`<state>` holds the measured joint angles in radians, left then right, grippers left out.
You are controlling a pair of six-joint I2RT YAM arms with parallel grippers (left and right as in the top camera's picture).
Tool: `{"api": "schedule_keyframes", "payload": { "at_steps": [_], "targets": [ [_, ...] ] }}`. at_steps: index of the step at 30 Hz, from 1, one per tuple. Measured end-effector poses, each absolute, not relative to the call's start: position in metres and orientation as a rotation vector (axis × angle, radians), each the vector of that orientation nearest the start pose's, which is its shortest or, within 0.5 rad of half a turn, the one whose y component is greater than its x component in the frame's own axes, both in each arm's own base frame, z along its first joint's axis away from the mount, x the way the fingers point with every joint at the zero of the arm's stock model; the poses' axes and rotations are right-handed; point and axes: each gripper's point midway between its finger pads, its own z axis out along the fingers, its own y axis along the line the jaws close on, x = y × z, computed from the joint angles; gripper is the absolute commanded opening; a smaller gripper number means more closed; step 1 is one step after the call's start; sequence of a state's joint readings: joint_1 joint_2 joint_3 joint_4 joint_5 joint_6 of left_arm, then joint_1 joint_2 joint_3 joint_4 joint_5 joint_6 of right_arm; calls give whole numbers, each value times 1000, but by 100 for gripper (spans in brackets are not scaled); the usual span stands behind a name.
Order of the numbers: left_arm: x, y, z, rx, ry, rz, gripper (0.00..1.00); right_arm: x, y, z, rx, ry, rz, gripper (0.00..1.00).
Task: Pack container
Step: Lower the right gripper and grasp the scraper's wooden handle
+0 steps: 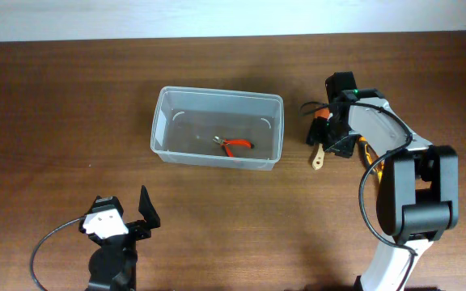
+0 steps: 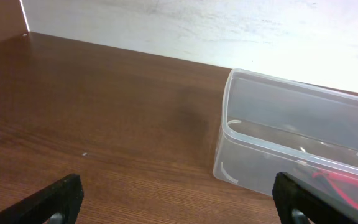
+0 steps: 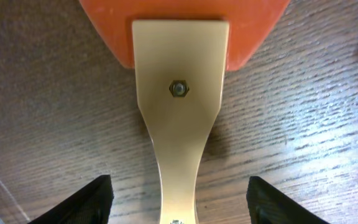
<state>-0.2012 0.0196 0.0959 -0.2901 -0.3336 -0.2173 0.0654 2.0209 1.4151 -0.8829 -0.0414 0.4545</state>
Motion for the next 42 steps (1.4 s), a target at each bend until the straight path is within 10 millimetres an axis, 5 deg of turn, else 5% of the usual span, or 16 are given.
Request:
{"api": "schedule_keyframes", "payload": {
  "at_steps": [21,26,37,42],
  "targets": [
    [233,10,147,-252,1755,-5,99,386,32,1,618,3041,77,66],
    [233,10,147,-253,1754,-5,99,385,31,0,621,3045,70,59],
    [233,10,147,-252,1755,-5,99,383,29,0,628,3051,50,20],
    [233,10,147,-253,1754,-5,99,381,29,0,623,3060,47,19]
  ]
}}
